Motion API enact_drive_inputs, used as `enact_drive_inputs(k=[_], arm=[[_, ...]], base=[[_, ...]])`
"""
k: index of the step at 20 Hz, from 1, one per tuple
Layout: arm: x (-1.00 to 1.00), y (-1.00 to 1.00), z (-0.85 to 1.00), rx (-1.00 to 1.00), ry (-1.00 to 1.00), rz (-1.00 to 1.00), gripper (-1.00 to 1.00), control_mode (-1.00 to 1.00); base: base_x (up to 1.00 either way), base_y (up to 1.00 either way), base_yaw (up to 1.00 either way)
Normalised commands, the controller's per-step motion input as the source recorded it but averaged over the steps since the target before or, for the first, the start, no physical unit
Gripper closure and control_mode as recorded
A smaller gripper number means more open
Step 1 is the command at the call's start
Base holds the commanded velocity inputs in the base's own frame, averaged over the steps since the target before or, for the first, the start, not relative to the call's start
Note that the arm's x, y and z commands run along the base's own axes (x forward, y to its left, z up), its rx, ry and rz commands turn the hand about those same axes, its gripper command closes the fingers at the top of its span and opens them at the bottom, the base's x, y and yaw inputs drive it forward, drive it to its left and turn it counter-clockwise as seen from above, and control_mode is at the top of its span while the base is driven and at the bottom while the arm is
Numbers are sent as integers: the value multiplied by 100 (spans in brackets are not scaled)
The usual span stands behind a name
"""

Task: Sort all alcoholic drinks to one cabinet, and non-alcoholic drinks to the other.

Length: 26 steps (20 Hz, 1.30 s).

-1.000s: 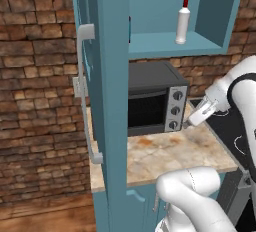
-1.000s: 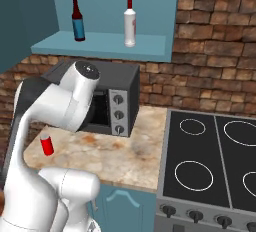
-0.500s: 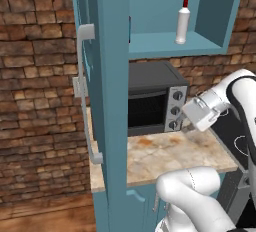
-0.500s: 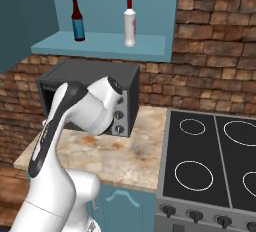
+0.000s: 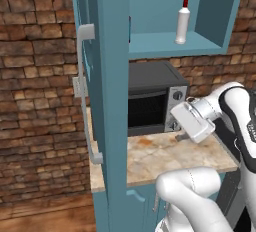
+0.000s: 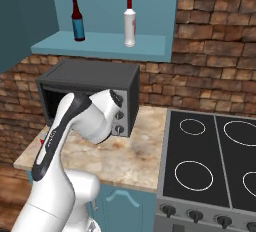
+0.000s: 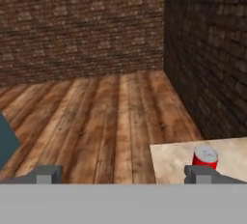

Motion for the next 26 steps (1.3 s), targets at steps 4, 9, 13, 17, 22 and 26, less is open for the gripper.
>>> enact_drive_inputs(k=[4, 9, 13, 17, 22, 26], arm=[[20, 13, -29, 13, -1, 9, -100, -100], [21, 13, -35, 13, 5, 13, -100, -100], [27, 17, -36, 13, 6, 11, -100, -100], [24, 30, -32, 11, 2, 9, -100, -100], [9, 26, -19, 8, 0, 3, -100, -100], [15, 16, -14, 0, 0, 0, -100, -100]], base=[[0, 0, 0], [0, 0, 0], [0, 0, 0], [0, 0, 0], [0, 0, 0], [0, 0, 0]])
